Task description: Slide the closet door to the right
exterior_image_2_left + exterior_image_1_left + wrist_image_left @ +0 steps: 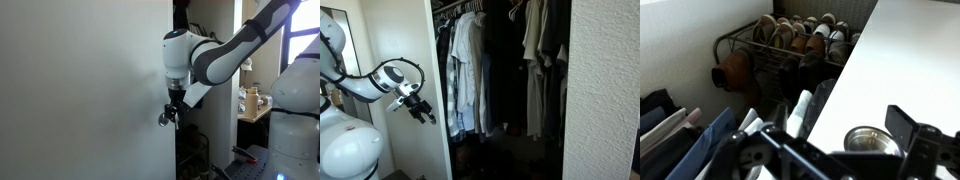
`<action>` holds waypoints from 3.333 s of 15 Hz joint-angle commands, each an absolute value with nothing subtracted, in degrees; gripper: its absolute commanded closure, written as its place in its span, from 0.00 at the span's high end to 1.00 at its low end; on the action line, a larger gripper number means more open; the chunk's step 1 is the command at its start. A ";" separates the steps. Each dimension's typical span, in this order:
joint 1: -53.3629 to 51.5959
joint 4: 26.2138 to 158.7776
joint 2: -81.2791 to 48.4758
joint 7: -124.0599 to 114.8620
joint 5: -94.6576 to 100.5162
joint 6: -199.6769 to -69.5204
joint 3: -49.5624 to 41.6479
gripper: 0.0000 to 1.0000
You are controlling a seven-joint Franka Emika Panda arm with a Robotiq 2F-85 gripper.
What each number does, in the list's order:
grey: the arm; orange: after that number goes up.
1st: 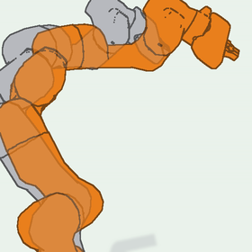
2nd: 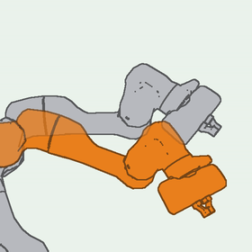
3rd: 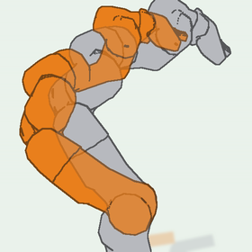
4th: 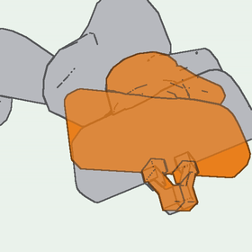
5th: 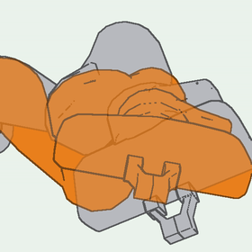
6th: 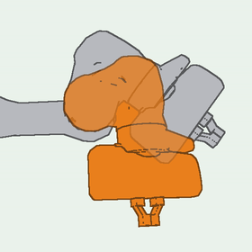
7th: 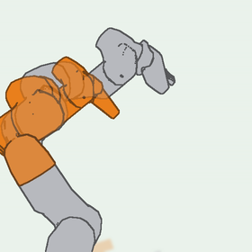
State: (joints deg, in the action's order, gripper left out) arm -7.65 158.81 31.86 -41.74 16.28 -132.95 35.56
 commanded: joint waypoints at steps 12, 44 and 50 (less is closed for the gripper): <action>1.69 158.77 23.72 -72.06 49.47 -140.68 45.69 1.00; -12.69 162.74 20.99 -92.86 73.97 -128.29 16.41 1.00; -10.65 165.05 23.47 -91.35 77.10 -129.17 11.31 1.00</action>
